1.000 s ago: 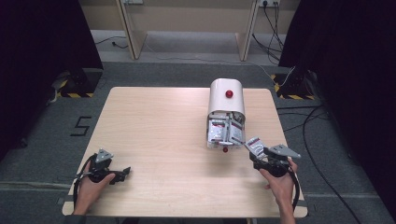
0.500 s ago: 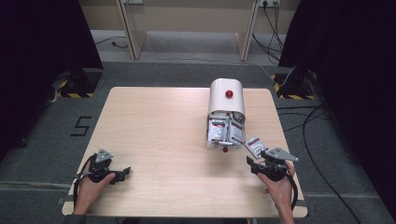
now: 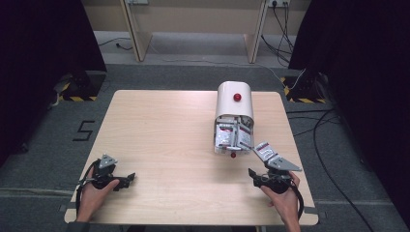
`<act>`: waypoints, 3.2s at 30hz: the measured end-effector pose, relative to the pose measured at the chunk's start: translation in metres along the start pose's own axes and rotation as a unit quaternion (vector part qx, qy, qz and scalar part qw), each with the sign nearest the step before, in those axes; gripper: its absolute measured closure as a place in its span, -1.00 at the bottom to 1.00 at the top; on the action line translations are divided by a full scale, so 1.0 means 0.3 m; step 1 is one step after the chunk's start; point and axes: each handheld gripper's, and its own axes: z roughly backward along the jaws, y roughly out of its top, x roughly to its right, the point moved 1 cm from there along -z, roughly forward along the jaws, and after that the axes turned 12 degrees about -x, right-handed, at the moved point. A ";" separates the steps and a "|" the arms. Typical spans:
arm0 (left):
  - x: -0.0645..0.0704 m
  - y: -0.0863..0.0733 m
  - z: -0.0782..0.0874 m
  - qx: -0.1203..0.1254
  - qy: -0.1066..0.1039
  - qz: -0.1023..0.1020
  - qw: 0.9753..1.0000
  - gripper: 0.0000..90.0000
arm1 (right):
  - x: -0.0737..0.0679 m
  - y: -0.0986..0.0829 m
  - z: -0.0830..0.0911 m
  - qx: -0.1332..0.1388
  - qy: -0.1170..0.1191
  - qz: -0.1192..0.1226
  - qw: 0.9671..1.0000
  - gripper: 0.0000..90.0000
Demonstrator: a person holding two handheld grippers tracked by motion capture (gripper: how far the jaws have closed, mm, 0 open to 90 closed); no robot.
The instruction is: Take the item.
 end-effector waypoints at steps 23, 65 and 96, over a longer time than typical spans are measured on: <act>0.000 0.000 0.000 0.000 0.000 0.000 1.000 -1.00 | -0.048 -0.069 0.018 -0.012 0.012 0.006 1.000 -0.42; 0.001 0.000 -0.001 0.001 0.000 0.001 1.000 -1.00 | -0.102 -0.201 0.027 -0.046 0.007 -0.007 0.999 -0.60; 0.001 0.000 -0.001 0.001 0.000 0.001 1.000 -1.00 | -0.140 -0.299 0.044 0.018 -0.011 0.029 0.999 -0.67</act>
